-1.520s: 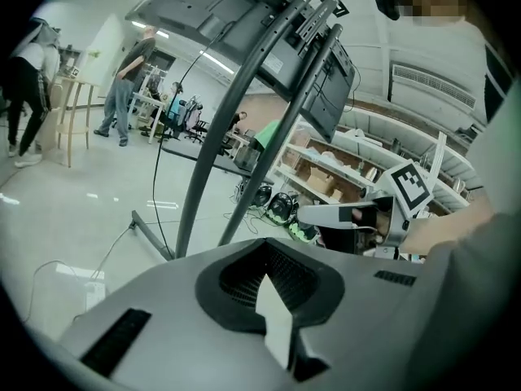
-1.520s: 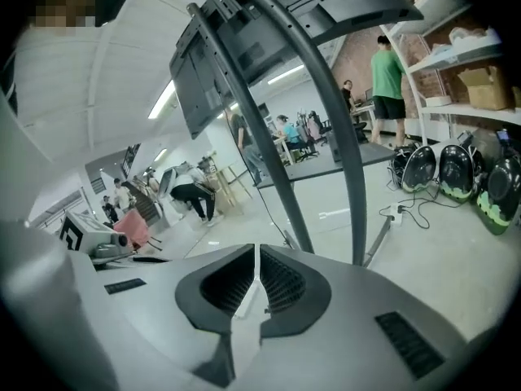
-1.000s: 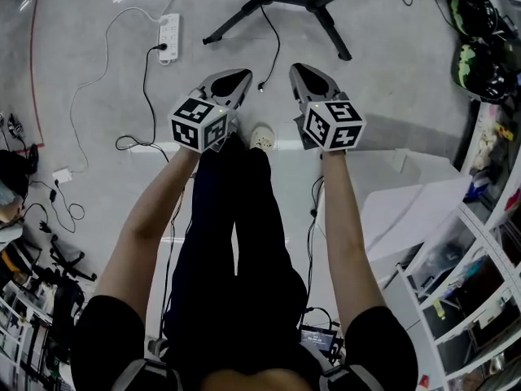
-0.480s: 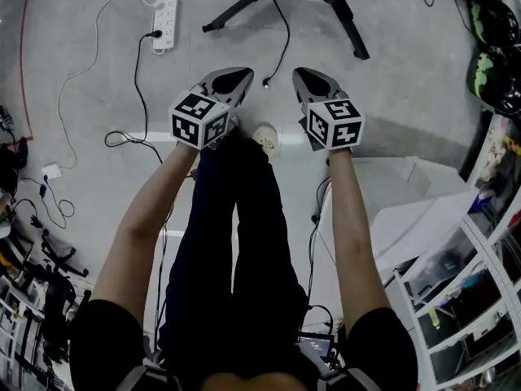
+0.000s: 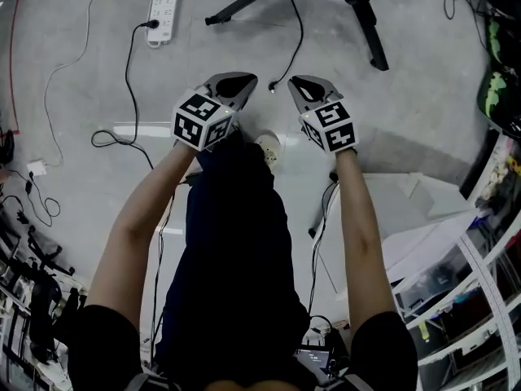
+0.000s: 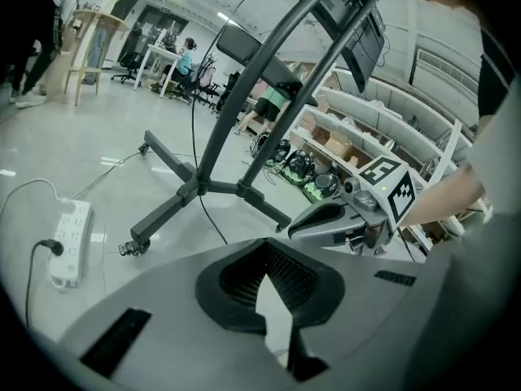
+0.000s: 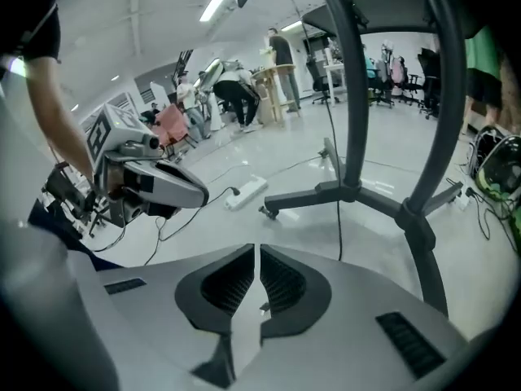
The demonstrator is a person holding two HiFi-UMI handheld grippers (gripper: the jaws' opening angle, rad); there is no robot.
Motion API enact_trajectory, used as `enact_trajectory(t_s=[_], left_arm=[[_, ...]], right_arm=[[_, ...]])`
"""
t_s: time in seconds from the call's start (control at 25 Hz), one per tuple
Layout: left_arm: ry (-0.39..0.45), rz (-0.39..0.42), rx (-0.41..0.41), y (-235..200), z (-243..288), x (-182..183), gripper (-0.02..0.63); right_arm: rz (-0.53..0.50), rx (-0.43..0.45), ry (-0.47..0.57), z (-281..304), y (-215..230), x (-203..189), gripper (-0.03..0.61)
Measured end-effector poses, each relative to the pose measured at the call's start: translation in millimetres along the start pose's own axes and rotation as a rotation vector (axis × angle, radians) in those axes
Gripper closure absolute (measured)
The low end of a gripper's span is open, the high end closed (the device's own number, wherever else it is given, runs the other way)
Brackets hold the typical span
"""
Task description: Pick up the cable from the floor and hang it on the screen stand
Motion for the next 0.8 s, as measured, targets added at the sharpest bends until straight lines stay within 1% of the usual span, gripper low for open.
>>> enact_trajectory(t_s=[0.2,0.4,0.6,0.64,0.76,0.8], left_arm=[[-0.014,-0.026,0.007,-24,18,-31,0.607],[-0.010,-0.071,0.003,-42,35,-59,0.607],[-0.042,-0.087,-0.012,-58,57,-90,0.607],[-0.049,-0.089,-0.021,-59,61,-95,0.607],[-0.061,-0.090,-0.037,-62,72,-109,0.607],[-0.061,-0.088,-0.038,-64,75,-112,0.607]], right_arm=[[-0.117,0.029,-0.098,39,5,-27,0.554],[-0.178,0.059,-0.176,72,4,-50,0.552],[-0.239,0.098,-0.227,103,3,-77,0.543],[-0.250,0.107,-0.238,108,3,-83,0.528],[-0.303,0.147,-0.286,123,-2,-101,0.414],[-0.328,0.159,-0.303,128,-4,-108,0.385]])
Point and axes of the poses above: the fingertips, and each gripper's own axes: z forward along the fingers, y to its right, x out of its top, the point moved 4 cm from there along -z, backward along the fingers, and after that the axes turned 1 degree about y, right-handed, at the moved point
